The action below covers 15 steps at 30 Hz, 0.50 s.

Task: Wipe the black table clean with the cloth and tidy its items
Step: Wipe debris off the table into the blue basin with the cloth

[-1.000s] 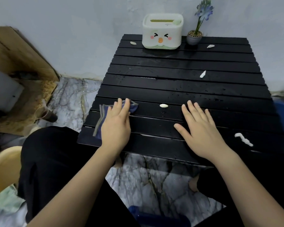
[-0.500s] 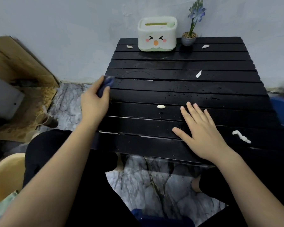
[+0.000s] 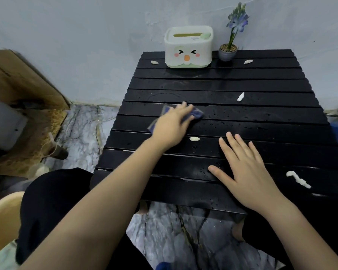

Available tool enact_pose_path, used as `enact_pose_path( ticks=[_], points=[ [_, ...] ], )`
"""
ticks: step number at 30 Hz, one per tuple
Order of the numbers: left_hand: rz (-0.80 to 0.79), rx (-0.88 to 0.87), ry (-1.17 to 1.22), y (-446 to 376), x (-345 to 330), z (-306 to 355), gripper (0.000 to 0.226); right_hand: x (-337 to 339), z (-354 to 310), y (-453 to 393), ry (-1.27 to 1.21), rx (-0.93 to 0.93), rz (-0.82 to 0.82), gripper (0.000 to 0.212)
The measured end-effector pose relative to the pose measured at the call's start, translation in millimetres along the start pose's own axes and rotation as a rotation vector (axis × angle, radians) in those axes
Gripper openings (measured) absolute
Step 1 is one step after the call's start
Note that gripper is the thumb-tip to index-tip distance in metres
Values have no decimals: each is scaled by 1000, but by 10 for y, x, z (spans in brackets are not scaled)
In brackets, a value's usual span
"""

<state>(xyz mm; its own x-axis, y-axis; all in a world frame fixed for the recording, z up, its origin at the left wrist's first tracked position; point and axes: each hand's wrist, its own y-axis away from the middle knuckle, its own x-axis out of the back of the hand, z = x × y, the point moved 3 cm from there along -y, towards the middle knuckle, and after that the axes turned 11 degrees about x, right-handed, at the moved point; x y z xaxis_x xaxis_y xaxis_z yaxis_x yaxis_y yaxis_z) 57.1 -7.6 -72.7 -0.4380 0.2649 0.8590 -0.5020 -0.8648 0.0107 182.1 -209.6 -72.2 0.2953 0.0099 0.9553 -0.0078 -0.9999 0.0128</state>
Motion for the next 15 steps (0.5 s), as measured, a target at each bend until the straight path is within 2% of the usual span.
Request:
enact_pose_path(
  ticks=[3, 4, 6, 8, 10, 13, 15],
  points=[
    [-87, -1, 412, -92, 19, 142, 42, 9, 30, -23, 2, 1, 15, 86],
    [-54, 39, 539, -176, 93, 66, 41, 12, 43, -34, 2, 2, 14, 86],
    [105, 165, 631, -405, 309, -207, 41, 21, 75, -61, -6, -5, 18, 87],
    [271, 284, 562, -627, 564, -570, 45, 32, 90, -89, -8, -15, 18, 87],
    [336, 334, 376, -839, 705, -941, 46, 34, 90, -107, 3, -19, 13, 87],
    [147, 380, -117, -1087, 615, -1285, 55, 27, 93, -121, 16, -24, 6, 88],
    [121, 359, -261, -1213, 502, -1241, 57, 29, 116, -133, 10, -26, 8, 88]
  ],
)
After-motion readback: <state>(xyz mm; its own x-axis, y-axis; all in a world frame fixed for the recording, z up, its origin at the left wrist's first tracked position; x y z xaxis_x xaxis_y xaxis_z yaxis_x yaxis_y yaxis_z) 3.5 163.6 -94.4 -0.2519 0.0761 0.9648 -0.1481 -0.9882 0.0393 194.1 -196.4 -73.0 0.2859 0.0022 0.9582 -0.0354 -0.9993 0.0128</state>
